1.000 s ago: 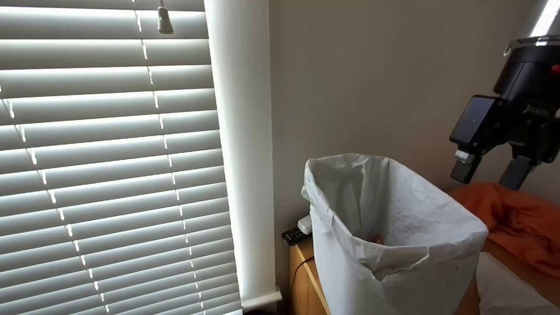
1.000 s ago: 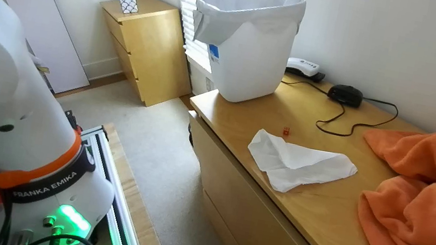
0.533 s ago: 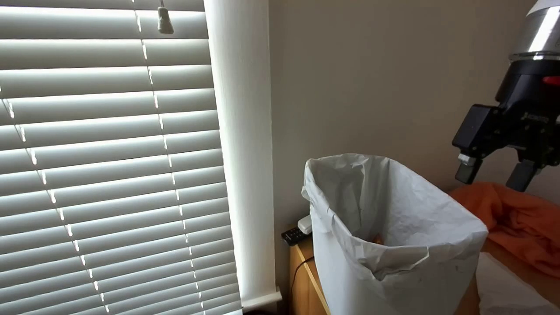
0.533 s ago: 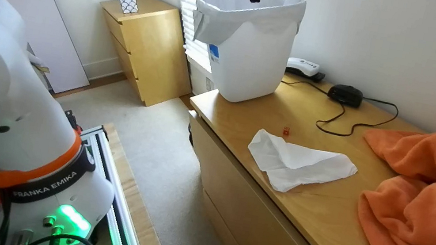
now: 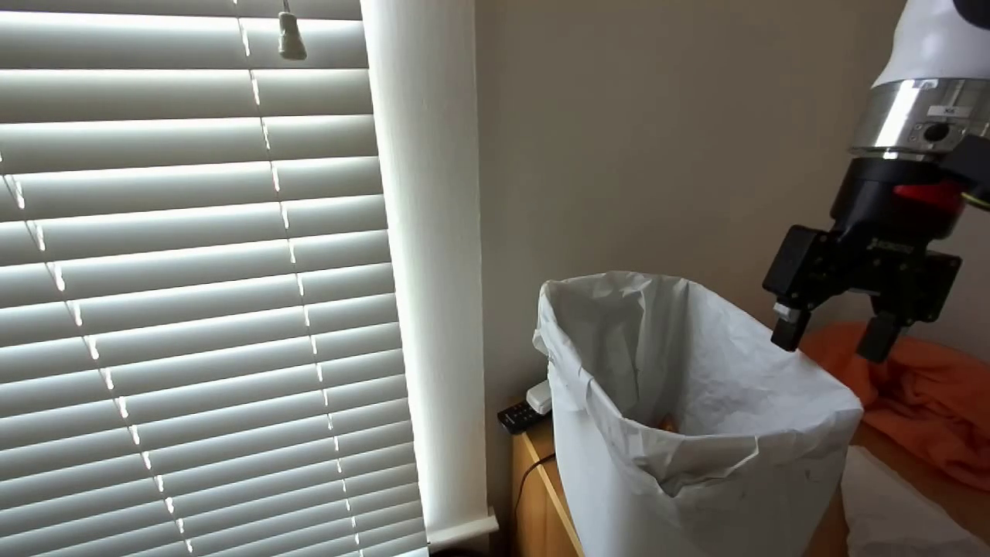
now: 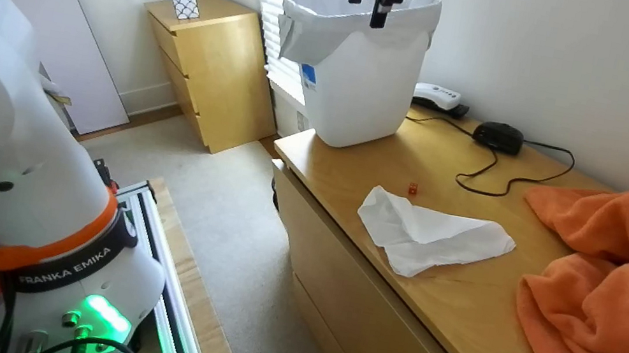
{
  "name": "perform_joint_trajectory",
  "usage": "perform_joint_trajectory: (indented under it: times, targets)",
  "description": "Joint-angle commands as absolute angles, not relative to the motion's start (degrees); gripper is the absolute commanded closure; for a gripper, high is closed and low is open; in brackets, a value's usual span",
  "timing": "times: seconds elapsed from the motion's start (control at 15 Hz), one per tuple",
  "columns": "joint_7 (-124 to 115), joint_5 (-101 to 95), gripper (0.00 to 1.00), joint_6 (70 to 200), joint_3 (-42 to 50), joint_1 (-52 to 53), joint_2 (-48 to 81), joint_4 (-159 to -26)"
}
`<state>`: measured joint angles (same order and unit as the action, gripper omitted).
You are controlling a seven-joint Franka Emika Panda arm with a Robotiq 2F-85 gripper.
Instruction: Move the white bin a little to the left on the chest of drawers
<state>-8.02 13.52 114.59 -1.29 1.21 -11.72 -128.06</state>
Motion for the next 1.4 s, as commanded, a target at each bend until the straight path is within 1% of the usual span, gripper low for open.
perform_joint_trajectory:
  times: [0.0,0.07,0.2,0.27,0.53,0.6,1.13,1.33]
  targets:
    - [-8.98,15.05,0.34,116.3,-1.21,1.16,-9.43,-127.37]
    - [-8.71,15.6,0.44,116.56,-1.11,1.19,-8.97,-127.25]
    - [-8.88,15.67,0.58,116.52,-1.17,1.21,-8.21,-126.91]
    - [-9.02,15.74,0.67,116.45,-1.19,1.22,-7.95,-126.68]
    - [-9.36,15.7,0.96,115.98,-1.22,1.19,-7.38,-125.79]
    - [-9.95,15.47,1.0,115.71,-1.24,1.13,-7.25,-125.48]
    - [-16.93,15.25,0.99,115.52,-1.39,0.82,-8.27,-124.85]
    - [-26.82,14.09,0.99,117.46,-1.86,0.28,-10.19,-125.81]
